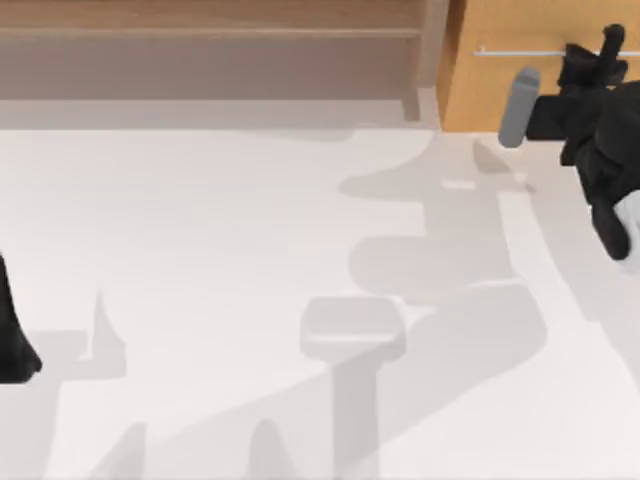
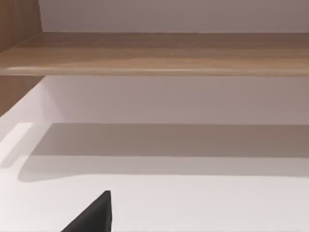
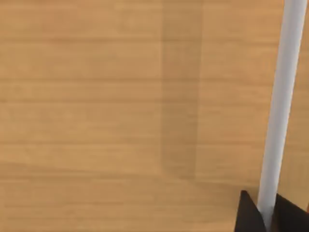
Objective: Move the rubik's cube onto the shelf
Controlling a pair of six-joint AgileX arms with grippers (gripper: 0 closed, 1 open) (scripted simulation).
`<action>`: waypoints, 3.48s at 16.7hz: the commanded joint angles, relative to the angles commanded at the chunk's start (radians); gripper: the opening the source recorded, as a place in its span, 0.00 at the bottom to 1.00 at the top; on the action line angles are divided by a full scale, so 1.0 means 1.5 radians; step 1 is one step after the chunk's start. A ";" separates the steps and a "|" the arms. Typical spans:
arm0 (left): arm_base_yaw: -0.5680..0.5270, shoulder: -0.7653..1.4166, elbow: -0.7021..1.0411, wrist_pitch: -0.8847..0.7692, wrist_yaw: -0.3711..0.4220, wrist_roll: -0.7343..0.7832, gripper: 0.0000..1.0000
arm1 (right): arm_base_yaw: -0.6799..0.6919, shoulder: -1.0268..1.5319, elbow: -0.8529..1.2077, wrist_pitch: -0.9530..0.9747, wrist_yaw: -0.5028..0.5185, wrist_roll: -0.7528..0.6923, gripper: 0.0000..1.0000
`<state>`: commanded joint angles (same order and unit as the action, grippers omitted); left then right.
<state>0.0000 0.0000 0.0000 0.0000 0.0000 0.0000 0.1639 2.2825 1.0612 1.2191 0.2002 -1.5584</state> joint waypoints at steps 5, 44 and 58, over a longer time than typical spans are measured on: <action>0.000 0.000 0.000 0.000 0.000 0.000 1.00 | 0.000 0.000 0.000 0.000 0.000 0.000 0.00; 0.000 0.000 0.000 0.000 0.000 0.000 1.00 | 0.090 -0.177 -0.492 0.299 0.090 0.003 0.00; 0.000 0.000 0.000 0.000 0.000 0.000 1.00 | 0.103 -0.190 -0.526 0.328 0.102 0.005 0.60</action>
<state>0.0000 0.0000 0.0000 0.0000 0.0000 0.0000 0.3190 1.9972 0.2718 1.7112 0.3539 -1.5513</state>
